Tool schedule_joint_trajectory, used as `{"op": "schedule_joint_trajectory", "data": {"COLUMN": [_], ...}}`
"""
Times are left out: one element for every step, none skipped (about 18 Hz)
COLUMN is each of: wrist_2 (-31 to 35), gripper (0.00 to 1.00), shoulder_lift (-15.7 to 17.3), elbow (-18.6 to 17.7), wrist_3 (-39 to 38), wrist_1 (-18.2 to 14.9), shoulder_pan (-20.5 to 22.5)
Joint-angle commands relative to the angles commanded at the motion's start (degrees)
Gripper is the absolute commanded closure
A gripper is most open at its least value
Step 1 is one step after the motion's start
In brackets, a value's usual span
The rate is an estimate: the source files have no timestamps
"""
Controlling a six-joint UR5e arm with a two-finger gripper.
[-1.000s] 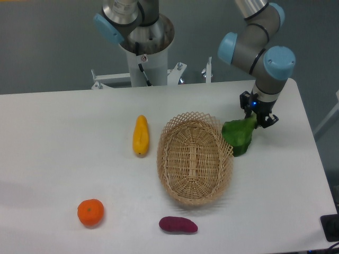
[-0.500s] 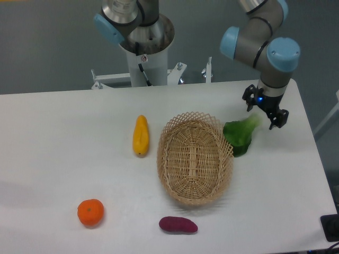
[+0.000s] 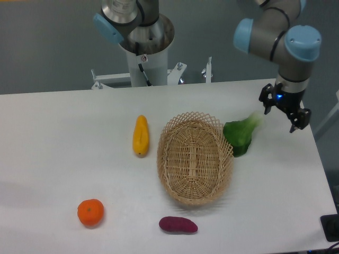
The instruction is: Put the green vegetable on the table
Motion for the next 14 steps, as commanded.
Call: {"op": "schedule_joint_trajectory", "data": {"wrist_2": [0.0,0.1,0.1,0.1,0.1,0.1,0.1,0.2,0.3,0.4,0.4,0.5,0.6,0.6], "gripper": [0.00,0.00,0.00,0.00,0.00,0.00,0.00,0.00,0.00,0.00,0.00,0.00,0.00,0.00], "shoulder_lift": [-0.6,-1.5,-2.3,-3.0,-3.6,-4.4,-5.1,-6.1,-6.8,-7.6,-8.5,-9.4,-10.1,-10.7], "elbow": [1.9,4.1,6.4,8.3,10.0,11.6,12.9,14.3,15.5,16.4,17.5,18.2,18.9,19.4], "wrist_3": [-1.1,-2.0,-3.0,-4.3,-5.7,-7.1,-8.1,-8.8,-10.0,-11.9,-13.8,-14.6,-15.0,-15.4], "wrist_1": [-1.6,-3.3,-5.4,-6.8,-7.7,-8.3,-9.1,-9.7,-9.9,-9.9,-10.1,-10.1,-10.1,-10.5], "shoulder_pan": [-0.5,-1.1,-1.8,-2.5,-3.1,-3.4,-3.6,-4.7,-5.8,-6.4,-6.9,-7.8,-8.4,-8.6]}}
